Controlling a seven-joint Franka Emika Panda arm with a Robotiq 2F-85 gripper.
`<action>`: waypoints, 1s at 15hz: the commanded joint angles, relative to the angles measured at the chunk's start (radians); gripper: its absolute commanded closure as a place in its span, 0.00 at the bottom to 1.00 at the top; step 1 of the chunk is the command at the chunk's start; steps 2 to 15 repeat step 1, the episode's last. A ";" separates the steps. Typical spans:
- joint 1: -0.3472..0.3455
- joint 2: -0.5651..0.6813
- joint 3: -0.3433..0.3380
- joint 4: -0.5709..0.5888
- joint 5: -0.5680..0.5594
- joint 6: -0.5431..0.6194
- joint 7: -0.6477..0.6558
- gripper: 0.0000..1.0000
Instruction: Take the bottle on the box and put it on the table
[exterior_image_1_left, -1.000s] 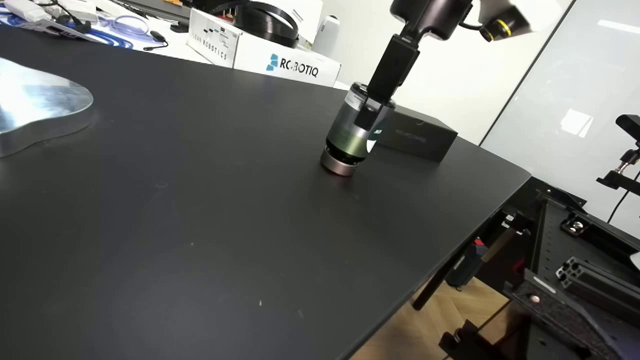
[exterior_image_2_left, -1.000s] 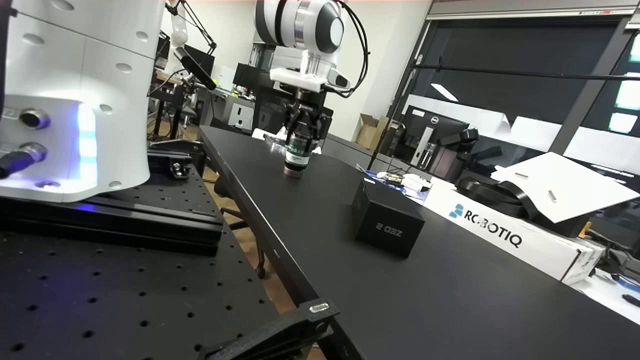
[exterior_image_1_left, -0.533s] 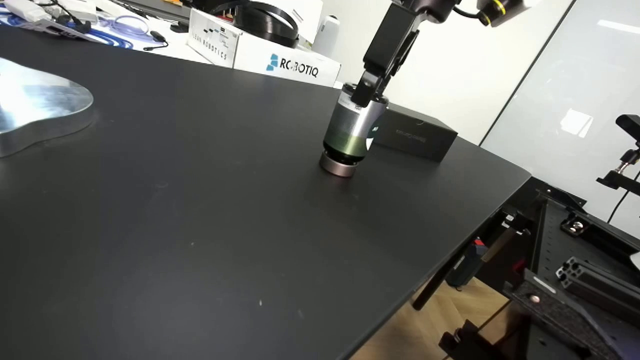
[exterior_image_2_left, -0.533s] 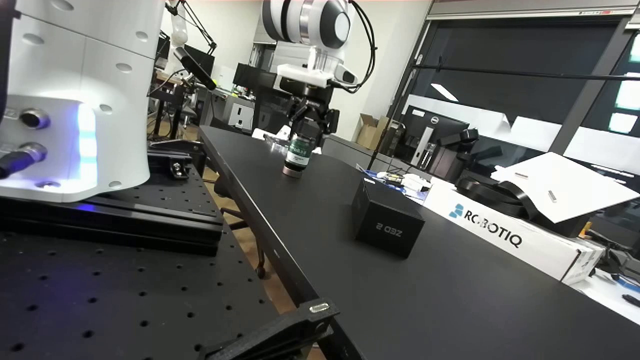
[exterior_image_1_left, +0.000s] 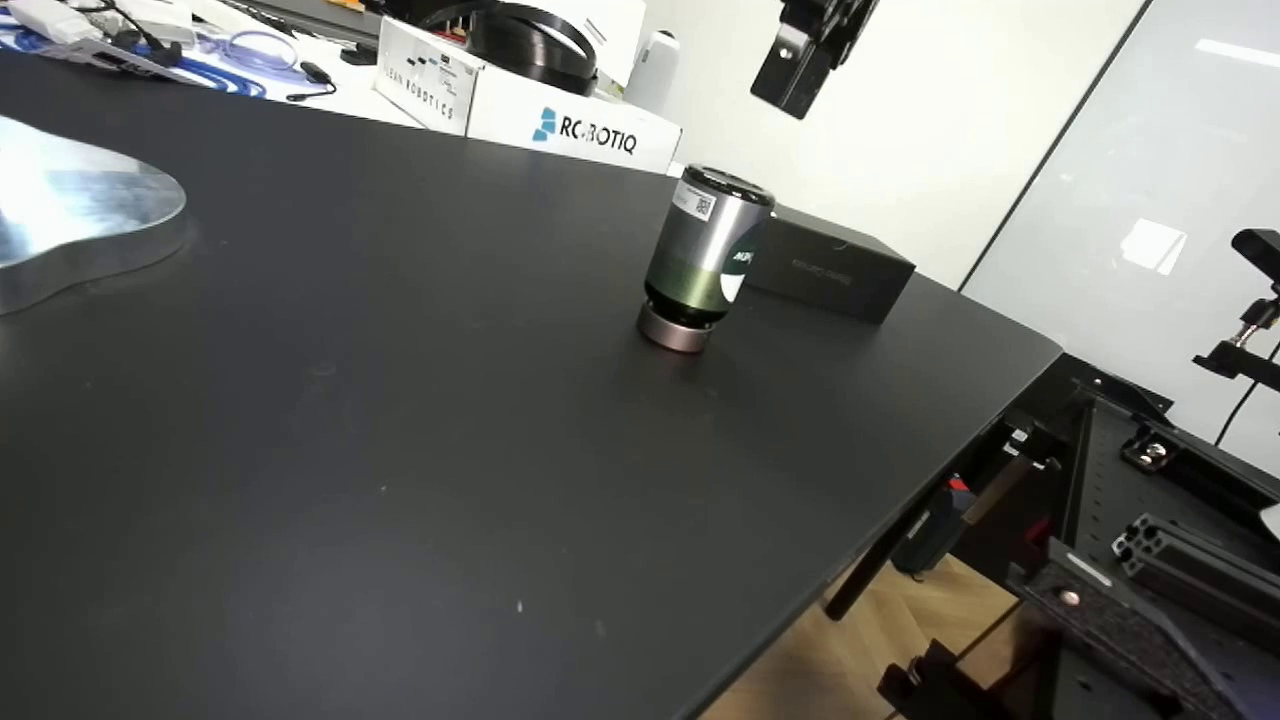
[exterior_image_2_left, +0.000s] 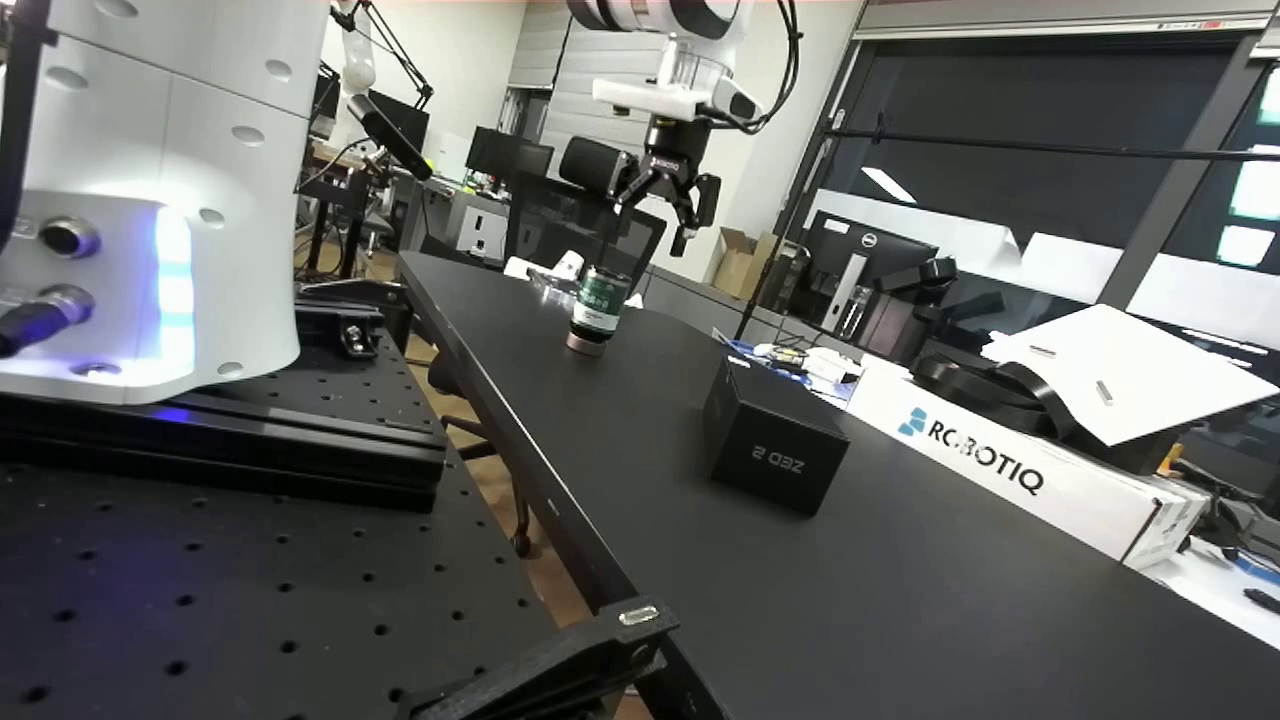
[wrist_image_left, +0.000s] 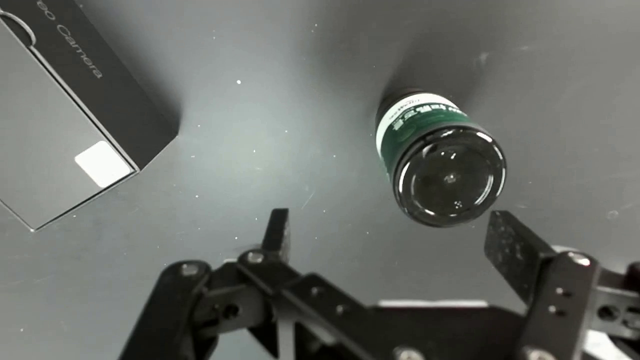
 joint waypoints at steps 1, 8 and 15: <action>0.000 -0.002 0.000 0.000 0.001 -0.002 -0.002 0.00; 0.000 -0.002 0.000 0.000 0.001 -0.002 -0.002 0.00; 0.000 -0.002 0.000 0.000 0.001 -0.002 -0.002 0.00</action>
